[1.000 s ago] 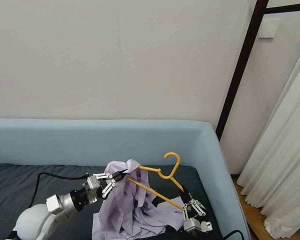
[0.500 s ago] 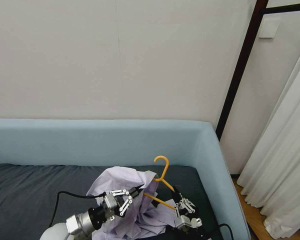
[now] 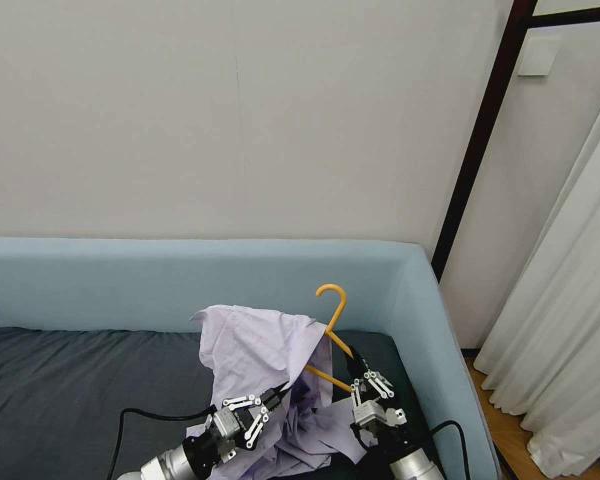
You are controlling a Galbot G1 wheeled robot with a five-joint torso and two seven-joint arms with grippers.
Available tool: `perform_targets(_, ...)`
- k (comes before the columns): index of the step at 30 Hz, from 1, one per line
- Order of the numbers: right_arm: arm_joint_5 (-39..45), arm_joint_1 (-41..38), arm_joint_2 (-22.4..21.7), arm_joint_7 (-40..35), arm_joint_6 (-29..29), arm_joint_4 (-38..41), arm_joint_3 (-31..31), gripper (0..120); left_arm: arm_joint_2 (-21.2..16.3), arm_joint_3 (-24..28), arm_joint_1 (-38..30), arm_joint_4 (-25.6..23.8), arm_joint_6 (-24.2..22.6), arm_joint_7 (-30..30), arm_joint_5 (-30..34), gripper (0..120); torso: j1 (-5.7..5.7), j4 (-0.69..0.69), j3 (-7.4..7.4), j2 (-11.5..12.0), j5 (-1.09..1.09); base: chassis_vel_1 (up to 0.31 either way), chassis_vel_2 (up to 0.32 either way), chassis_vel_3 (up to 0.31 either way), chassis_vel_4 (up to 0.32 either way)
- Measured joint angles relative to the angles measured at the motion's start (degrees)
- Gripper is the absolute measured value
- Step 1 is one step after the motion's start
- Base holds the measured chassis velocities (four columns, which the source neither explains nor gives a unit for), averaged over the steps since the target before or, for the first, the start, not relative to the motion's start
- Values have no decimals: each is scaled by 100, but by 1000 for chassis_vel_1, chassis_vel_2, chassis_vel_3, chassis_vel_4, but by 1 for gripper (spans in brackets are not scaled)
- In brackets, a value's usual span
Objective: Pick up the clothes from the sofa and hang them on the clothes hanger.
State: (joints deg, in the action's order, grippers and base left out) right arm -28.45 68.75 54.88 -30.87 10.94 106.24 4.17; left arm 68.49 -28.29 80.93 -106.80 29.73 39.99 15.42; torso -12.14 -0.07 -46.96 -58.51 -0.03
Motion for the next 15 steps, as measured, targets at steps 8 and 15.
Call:
perform_targets(8,-327,-136,183,-29,335,-373,-222,5,-826,-453,357,-67,583,-69,535,41,0,3,0,0,1,0,0,0,0)
perform_targets(15,-668,-297,316,-27,615,-671,-351,5,-1991,-971,400,-379,459,250,2133,67,0,3,0,0,0,0,0,0,0)
